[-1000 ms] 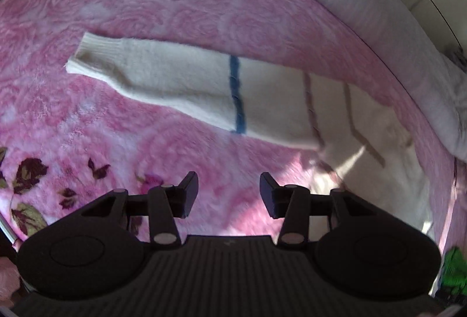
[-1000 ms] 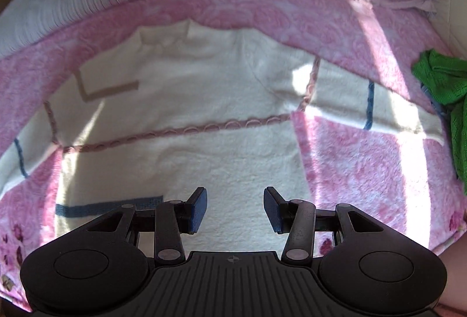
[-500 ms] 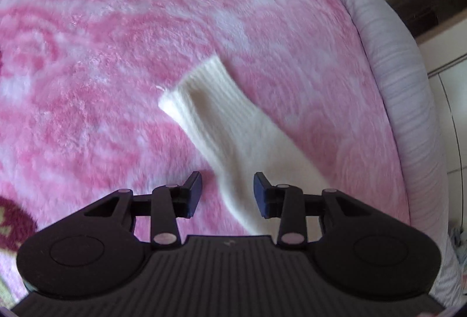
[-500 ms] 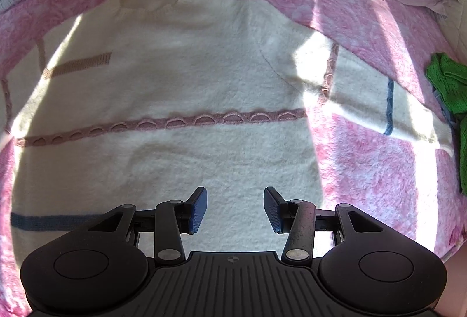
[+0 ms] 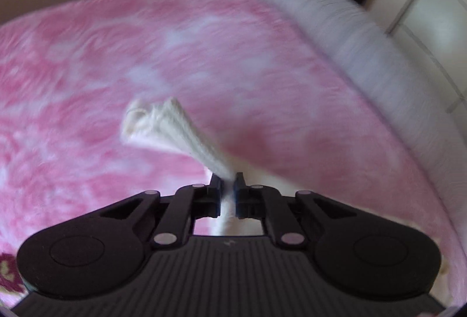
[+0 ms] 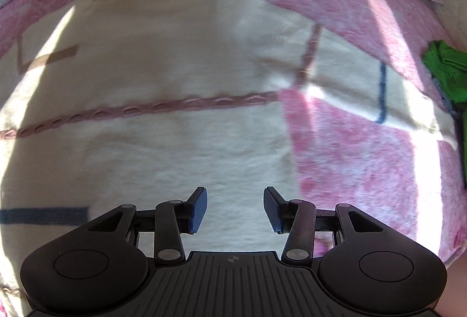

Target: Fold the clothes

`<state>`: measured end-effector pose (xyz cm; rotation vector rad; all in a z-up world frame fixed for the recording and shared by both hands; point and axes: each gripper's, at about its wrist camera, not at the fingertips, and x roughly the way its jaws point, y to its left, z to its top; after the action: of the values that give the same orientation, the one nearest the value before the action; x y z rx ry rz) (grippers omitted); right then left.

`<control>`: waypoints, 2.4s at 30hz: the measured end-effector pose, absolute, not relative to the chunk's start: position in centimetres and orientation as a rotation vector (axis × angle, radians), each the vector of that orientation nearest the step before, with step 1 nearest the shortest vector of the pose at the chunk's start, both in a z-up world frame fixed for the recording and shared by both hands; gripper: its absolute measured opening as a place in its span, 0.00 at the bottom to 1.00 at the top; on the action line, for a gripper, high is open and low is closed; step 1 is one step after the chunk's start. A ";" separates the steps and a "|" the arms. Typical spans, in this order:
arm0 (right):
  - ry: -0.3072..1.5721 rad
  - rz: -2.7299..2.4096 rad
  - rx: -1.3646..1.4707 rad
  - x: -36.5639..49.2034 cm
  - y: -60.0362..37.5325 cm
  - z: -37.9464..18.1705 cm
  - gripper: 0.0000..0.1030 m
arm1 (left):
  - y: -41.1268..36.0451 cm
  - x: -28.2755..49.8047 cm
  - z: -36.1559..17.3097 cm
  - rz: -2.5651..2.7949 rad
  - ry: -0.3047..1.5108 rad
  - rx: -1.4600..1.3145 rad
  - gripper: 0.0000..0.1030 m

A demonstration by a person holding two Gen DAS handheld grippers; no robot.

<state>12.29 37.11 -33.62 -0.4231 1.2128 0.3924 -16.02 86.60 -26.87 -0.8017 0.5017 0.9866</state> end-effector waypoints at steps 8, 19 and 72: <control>1.185 0.314 -0.351 16.0 31.6 -32.2 0.46 | 69.7 -1.1 -20.8 0.299 0.474 -0.688 0.07; 1.185 0.362 -0.145 18.2 29.5 -32.1 0.46 | 63.1 1.9 -27.5 0.253 0.864 -0.698 0.14; 1.102 0.461 0.179 23.9 37.9 -38.6 0.16 | 72.0 5.4 -30.6 0.363 0.950 -0.432 0.14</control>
<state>23.91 37.92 -38.62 0.1790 1.1023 0.4607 5.38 72.04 -30.56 -0.4322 0.9496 0.3626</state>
